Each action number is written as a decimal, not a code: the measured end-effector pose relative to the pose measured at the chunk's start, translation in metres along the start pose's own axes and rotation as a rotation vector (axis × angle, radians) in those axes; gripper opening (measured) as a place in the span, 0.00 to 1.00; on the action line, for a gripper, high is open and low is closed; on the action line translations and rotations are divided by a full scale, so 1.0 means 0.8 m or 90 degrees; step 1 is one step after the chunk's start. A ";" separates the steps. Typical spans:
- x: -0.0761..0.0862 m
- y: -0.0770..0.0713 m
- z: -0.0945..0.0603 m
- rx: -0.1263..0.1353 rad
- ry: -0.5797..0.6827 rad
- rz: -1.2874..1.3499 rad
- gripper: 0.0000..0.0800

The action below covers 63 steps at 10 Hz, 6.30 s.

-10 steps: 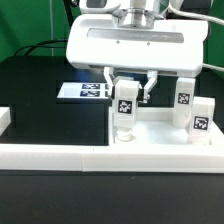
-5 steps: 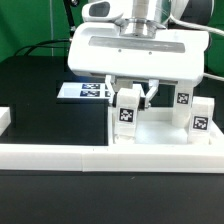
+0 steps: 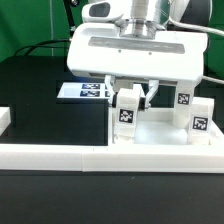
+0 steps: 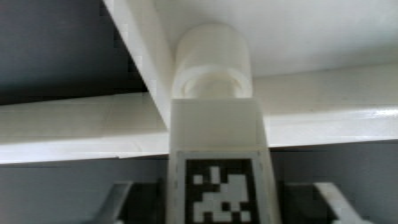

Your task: Assemble square table

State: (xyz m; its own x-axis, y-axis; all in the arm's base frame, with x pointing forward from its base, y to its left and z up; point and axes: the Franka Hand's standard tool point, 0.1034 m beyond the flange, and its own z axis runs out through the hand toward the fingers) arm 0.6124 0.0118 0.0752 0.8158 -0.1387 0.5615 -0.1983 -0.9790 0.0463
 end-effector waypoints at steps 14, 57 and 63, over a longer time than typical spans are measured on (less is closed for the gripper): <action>0.023 0.006 -0.028 0.015 -0.179 0.039 0.81; 0.013 -0.004 0.000 -0.123 -0.327 0.651 0.81; 0.017 0.003 0.005 -0.018 -0.310 0.210 0.81</action>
Offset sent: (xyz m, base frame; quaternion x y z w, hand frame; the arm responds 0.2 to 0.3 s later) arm 0.0000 0.0000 0.0000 0.0000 0.0000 0.0000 1.0000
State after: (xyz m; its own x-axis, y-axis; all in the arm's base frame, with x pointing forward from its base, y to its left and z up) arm 0.6252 0.0068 0.0797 0.8627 -0.4945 0.1054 -0.4932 -0.8690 -0.0405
